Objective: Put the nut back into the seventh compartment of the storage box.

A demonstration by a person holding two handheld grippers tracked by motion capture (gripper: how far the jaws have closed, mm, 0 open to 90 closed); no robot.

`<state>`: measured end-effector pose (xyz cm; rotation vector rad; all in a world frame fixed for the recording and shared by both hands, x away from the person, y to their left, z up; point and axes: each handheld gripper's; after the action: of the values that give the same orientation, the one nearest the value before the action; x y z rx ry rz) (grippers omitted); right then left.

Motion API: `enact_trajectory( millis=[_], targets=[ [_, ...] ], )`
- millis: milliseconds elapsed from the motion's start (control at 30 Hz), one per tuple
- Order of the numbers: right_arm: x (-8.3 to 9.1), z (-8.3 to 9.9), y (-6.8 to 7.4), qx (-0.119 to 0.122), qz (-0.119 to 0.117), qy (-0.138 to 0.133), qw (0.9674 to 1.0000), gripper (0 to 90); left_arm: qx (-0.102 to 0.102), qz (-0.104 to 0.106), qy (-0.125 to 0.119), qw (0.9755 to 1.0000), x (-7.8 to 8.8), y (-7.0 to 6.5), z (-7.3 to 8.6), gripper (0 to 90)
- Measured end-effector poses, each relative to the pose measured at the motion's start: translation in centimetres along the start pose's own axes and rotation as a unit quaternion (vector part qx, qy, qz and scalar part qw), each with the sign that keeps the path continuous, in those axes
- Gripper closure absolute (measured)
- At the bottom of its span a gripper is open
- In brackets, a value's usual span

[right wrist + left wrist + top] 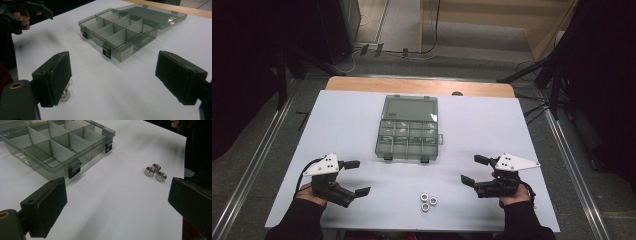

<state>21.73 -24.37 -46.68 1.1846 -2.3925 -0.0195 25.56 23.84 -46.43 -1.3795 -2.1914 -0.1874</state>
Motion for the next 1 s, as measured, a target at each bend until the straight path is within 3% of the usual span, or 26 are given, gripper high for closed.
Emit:
enact_trajectory(
  millis=[133, 233, 467, 633, 733, 767, 800, 833, 900, 967, 1000],
  targets=[
    [0.08, 0.06, -0.08, -0.005, -0.001, 0.002, 1.0, 14.1, 0.0, -0.001, -0.002, 1.0, 0.02, 0.01, -0.02, 2.2],
    [0.01, 0.09, -0.05, -0.005, -0.016, 0.003, 0.9999, 14.1, 0.0, -0.003, 0.001, 1.0, 0.05, 0.04, -0.03, 2.2],
    [-0.33, 0.06, 0.2, 0.01, -0.007, 0.009, 0.9999, 13.9, 0.001, 0.0, 0.0, 1.0, -0.02, 0.0, -0.03, 2.2],
    [-0.41, 0.04, 0.23, 0.0, -0.002, 0.044, 0.999, 13.8, -0.005, -0.007, 0.008, 0.9999, 0.02, 0.02, -0.02, 2.3],
    [-0.6, 0.08, 0.28, 0.005, 0.001, 0.064, 0.9979, 13.9, 0.0, -0.017, 0.013, 0.9998, -0.02, 0.09, -0.02, 2.3],
    [-0.68, 0.13, 0.29, 0.0, -0.001, 0.086, 0.9963, 13.9, 0.001, -0.017, 0.013, 0.9998, 0.02, 0.1, -0.04, 2.2],
    [-0.68, 0.13, 0.29, 0.0, -0.001, 0.086, 0.9963, 13.9, 0.001, -0.017, 0.013, 0.9998, 0.02, 0.1, -0.04, 2.2],
    [-0.65, 0.23, 0.36, 0.019, 0.007, 0.102, 0.9946, 13.8, 0.004, -0.019, 0.016, 0.9997, 0.04, 0.12, -0.01, 2.2],
    [-0.64, 0.27, 0.37, 0.02, 0.013, 0.106, 0.9941, 13.8, 0.005, -0.019, 0.021, 0.9996, 0.08, 0.17, 0.01, 2.3],
    [-0.72, 0.4, 0.13, 0.001, 0.046, 0.118, 0.9919, 14.0, 0.007, -0.018, 0.021, 0.9996, 0.1, 0.21, 0.04, 2.2],
    [-0.73, 0.48, 0.02, -0.004, 0.049, 0.121, 0.9914, 13.9, 0.007, -0.02, 0.023, 0.9995, 0.14, 0.24, 0.01, 2.2]
  ],
)
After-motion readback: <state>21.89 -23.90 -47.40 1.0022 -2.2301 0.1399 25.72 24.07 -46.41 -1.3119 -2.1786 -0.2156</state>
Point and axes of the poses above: each handheld gripper's, and its own axes: x roughly backward along the jaws, z roughly out of its underside, y roughly to its left, and after that the axes turned 3 degrees about -z, right-handed
